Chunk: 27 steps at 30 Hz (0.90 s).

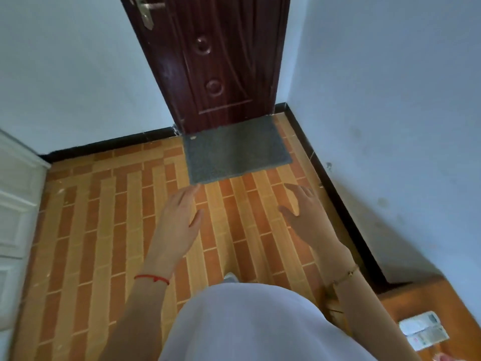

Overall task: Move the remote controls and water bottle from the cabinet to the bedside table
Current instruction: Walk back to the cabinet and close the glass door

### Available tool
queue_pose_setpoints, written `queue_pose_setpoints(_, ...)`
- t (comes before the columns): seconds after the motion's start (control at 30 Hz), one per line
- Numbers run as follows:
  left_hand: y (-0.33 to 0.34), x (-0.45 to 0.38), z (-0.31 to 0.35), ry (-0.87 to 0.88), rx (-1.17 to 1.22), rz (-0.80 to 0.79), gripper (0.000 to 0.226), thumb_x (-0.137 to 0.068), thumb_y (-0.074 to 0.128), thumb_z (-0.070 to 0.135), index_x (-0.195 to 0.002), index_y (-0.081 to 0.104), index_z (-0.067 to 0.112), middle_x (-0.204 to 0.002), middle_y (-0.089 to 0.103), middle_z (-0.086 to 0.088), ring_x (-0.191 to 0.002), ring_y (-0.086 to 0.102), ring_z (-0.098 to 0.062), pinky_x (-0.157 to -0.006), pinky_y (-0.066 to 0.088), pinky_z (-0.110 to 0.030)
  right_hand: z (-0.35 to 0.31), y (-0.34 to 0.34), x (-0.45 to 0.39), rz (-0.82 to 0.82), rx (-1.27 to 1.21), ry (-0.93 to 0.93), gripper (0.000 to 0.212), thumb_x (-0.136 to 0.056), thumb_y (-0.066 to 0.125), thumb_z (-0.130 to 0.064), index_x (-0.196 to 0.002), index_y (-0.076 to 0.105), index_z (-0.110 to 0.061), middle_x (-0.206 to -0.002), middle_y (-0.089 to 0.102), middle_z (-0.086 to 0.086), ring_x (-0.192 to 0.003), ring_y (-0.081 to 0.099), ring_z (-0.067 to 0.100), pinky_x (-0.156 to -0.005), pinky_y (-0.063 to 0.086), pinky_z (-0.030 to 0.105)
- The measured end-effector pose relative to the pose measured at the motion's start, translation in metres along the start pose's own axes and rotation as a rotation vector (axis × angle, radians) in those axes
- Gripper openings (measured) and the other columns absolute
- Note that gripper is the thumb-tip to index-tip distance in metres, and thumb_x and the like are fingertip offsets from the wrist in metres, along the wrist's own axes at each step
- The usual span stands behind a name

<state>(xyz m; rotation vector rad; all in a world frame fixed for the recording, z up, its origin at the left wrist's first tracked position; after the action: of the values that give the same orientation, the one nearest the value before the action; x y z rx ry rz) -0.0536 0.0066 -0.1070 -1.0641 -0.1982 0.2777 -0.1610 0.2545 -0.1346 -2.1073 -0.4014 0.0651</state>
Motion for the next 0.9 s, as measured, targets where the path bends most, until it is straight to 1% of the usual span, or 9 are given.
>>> queue_pose_setpoints(0.1, -0.028, -0.016, -0.043, -0.08, -0.021, 0.052, 0.053, -0.095, 0.056, 0.02, -0.145, 0.037, 0.019, -0.147, 0.043, -0.003, -0.136, 0.04, -0.021, -0.111, 0.034, -0.034, -0.055, 0.021, -0.044, -0.05, -0.051, -0.109, 0.053, -0.093, 0.059, -0.032, -0.141, 0.04, -0.021, -0.145, 0.046, 0.0, -0.136, 0.041, 0.02, -0.109, 0.035, 0.033)
queue_pose_setpoints(0.2, -0.052, -0.029, -0.082, -0.142, -0.038, 0.087, 0.053, -0.094, 0.057, 0.018, -0.145, 0.039, 0.016, -0.145, 0.045, -0.003, -0.134, 0.042, -0.021, -0.111, 0.034, -0.033, -0.107, 0.043, -0.082, -0.098, -0.081, -0.235, 0.055, -0.09, 0.063, -0.027, -0.141, 0.042, -0.019, -0.142, 0.047, 0.001, -0.135, 0.041, 0.021, -0.11, 0.034, 0.034)
queue_pose_setpoints(0.33, -0.077, -0.039, -0.129, -0.215, -0.016, 0.148, 0.052, -0.093, 0.058, 0.015, -0.142, 0.043, 0.011, -0.142, 0.048, -0.007, -0.132, 0.045, -0.026, -0.109, 0.039, -0.038, -0.162, 0.074, -0.123, -0.185, -0.083, -0.322, 0.056, -0.091, 0.062, -0.029, -0.142, 0.042, -0.019, -0.144, 0.044, 0.003, -0.139, 0.033, 0.021, -0.113, 0.028, 0.035)
queue_pose_setpoints(0.43, -0.088, -0.048, -0.159, -0.271, 0.009, 0.199, 0.051, -0.092, 0.059, 0.015, -0.141, 0.045, 0.011, -0.14, 0.05, -0.008, -0.13, 0.046, -0.027, -0.107, 0.041, -0.041, -0.197, 0.098, -0.152, -0.244, -0.06, -0.397, 0.055, -0.091, 0.062, -0.03, -0.142, 0.042, -0.019, -0.143, 0.044, 0.004, -0.138, 0.033, 0.02, -0.114, 0.027, 0.034)
queue_pose_setpoints(0.53, -0.096, -0.064, -0.186, -0.343, 0.05, 0.234, 0.05, -0.092, 0.058, 0.015, -0.14, 0.045, 0.01, -0.141, 0.049, -0.009, -0.131, 0.045, -0.027, -0.107, 0.041, -0.04, -0.23, 0.122, -0.182, -0.296, -0.072, -0.457, 0.053, -0.091, 0.063, -0.027, -0.14, 0.044, -0.017, -0.14, 0.047, 0.004, -0.136, 0.036, 0.021, -0.112, 0.029, 0.031)
queue_pose_setpoints(0.63, -0.108, -0.087, -0.212, -0.403, 0.048, 0.274, 0.05, -0.092, 0.059, 0.014, -0.14, 0.046, 0.009, -0.141, 0.049, -0.009, -0.131, 0.045, -0.027, -0.108, 0.04, -0.038, -0.263, 0.148, -0.218, -0.357, -0.059, -0.51, 0.054, -0.09, 0.063, -0.03, -0.139, 0.044, -0.018, -0.142, 0.047, 0.004, -0.137, 0.036, 0.019, -0.111, 0.028, 0.029)
queue_pose_setpoints(0.7, -0.118, -0.105, -0.232, -0.453, 0.018, 0.309, 0.052, -0.092, 0.059, 0.015, -0.141, 0.045, 0.012, -0.141, 0.049, -0.007, -0.132, 0.045, -0.025, -0.109, 0.039, -0.037, -0.288, 0.162, -0.246, -0.384, -0.049, -0.553, 0.054, -0.09, 0.063, -0.032, -0.139, 0.045, -0.018, -0.141, 0.047, 0.003, -0.137, 0.036, 0.019, -0.11, 0.028, 0.029)
queue_pose_setpoints(0.77, -0.132, -0.127, -0.252, -0.495, -0.011, 0.339, 0.052, -0.092, 0.059, 0.016, -0.142, 0.044, 0.014, -0.141, 0.05, -0.006, -0.131, 0.046, -0.025, -0.109, 0.039, -0.04, -0.318, 0.173, -0.276, -0.402, -0.039, -0.606, 0.053, -0.091, 0.062, -0.032, -0.139, 0.045, -0.018, -0.141, 0.047, 0.003, -0.136, 0.037, 0.019, -0.11, 0.03, 0.031)
queue_pose_setpoints(0.9, -0.169, -0.176, -0.291, -0.591, -0.024, 0.411, 0.051, -0.094, 0.057, 0.02, -0.142, 0.043, 0.016, -0.142, 0.048, -0.005, -0.131, 0.046, -0.024, -0.108, 0.039, -0.037, -0.388, 0.195, -0.344, -0.449, -0.011, -0.691, 0.052, -0.092, 0.061, -0.03, -0.139, 0.044, -0.014, -0.14, 0.047, 0.004, -0.134, 0.039, 0.021, -0.109, 0.033, 0.033)
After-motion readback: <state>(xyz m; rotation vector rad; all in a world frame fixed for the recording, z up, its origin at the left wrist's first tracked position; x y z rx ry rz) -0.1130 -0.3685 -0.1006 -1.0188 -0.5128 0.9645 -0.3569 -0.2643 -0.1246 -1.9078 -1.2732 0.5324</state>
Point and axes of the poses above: each hand's wrist, its own x-axis away from the middle knuckle, its own y-axis out of the palm, z = x × y, the point moved 5 cm from there along -x, towards the middle knuckle
